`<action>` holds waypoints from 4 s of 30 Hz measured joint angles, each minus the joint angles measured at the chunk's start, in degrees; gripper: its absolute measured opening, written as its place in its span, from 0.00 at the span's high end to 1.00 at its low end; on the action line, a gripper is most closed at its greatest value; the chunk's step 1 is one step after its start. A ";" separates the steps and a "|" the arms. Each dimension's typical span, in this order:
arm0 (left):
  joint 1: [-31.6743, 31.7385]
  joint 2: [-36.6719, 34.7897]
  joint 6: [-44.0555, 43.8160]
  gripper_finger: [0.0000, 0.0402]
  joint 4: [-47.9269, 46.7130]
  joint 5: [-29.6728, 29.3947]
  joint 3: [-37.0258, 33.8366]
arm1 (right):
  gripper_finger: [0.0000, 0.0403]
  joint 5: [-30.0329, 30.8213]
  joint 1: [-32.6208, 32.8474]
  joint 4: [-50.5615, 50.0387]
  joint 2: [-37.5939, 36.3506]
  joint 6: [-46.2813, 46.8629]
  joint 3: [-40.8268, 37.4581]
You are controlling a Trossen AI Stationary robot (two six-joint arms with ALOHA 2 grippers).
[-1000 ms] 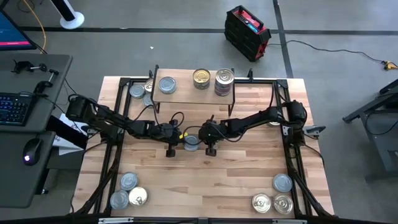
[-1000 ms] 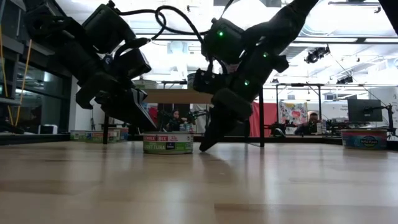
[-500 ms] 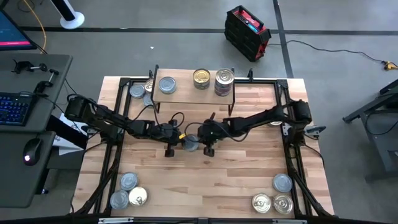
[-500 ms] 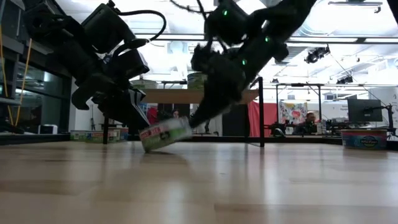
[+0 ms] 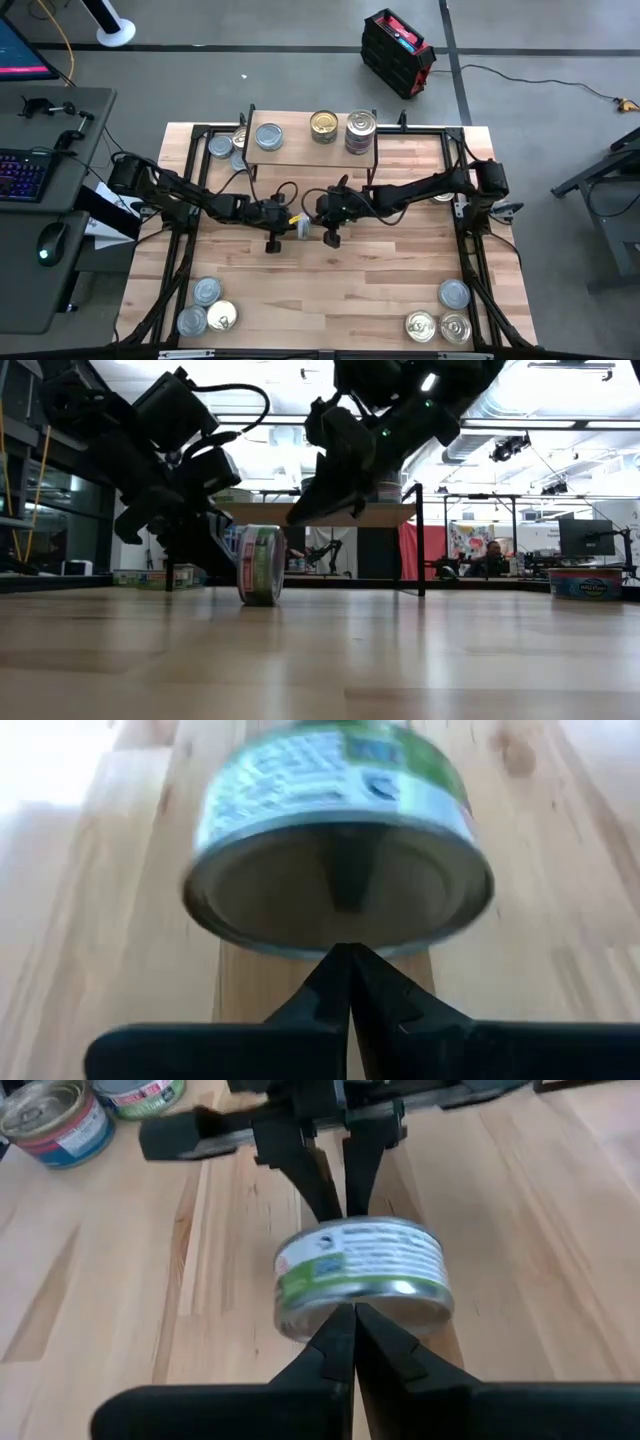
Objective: Stack canned seafood by type on shelf
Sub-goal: Stack the green white tuna can on top of the other green white tuna can on the shelf
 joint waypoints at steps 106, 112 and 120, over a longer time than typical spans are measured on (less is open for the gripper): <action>-3.01 6.95 -35.98 0.38 -36.23 -18.51 27.60 | 1.00 6.84 5.30 -41.83 -24.39 13.71 -13.68; -1.54 9.30 -35.12 0.39 -36.16 -13.63 27.56 | 1.00 6.82 5.29 -40.27 -24.39 16.27 -13.68; -1.58 6.51 -34.48 0.72 -39.71 -13.08 27.56 | 1.00 6.86 5.29 -38.60 -24.39 16.61 -13.68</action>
